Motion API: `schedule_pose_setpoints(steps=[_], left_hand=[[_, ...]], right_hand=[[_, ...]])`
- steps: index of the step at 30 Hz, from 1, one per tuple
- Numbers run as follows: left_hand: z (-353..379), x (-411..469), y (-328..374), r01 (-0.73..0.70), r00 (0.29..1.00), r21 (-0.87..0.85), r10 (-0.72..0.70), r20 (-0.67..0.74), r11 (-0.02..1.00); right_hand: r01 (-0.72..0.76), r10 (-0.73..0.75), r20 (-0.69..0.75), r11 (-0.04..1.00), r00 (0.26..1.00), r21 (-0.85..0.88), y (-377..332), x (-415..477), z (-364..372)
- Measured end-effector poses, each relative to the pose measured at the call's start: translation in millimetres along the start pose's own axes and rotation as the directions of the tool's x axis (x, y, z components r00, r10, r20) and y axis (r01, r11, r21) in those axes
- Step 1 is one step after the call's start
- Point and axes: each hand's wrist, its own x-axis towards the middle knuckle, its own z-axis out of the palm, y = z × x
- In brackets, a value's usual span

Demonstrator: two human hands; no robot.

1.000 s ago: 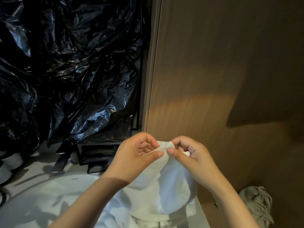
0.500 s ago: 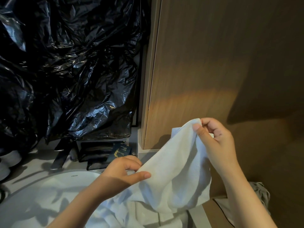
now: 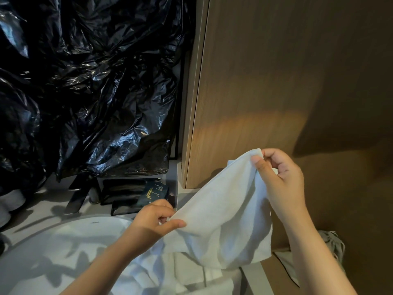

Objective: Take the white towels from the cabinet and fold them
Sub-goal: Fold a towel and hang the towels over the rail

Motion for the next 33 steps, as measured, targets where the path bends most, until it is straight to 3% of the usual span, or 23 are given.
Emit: schedule_pose_setpoints(steps=[9,14,21,25,29,33], left_hand=[[21.8,-16.8,-31.1,-0.019,0.994,0.045,0.014,0.106,0.999],[21.0,-25.3,-42.2,0.099,0.983,0.079,-0.11,0.148,0.992],[6.3,-11.9,-65.2,0.155,0.938,0.504,-0.286,0.195,0.85],[1.6,-16.3,-58.5,0.17,0.979,0.24,-0.192,0.07,0.956],[2.4,-16.5,-49.6,0.155,0.98,0.095,-0.142,-0.137,0.983],[1.8,-14.6,-40.5,0.361,0.876,-0.141,-0.387,-0.287,0.922]], right_hand=[[0.021,-0.021,0.085,1.0,0.996,-0.006,-0.9,-0.1,-2.9],[0.016,-0.015,0.041,0.999,0.999,-0.028,4.7,1.8,-10.3],[0.02,-0.018,0.038,0.998,0.999,-0.063,6.9,2.4,-14.6],[-0.002,0.003,0.014,0.997,1.0,-0.082,9.2,4.6,-19.1],[-0.022,0.022,-0.004,0.995,1.0,-0.098,13.4,4.3,-19.0],[-0.038,0.036,-0.025,0.994,0.999,-0.103,16.2,4.0,-18.0]])
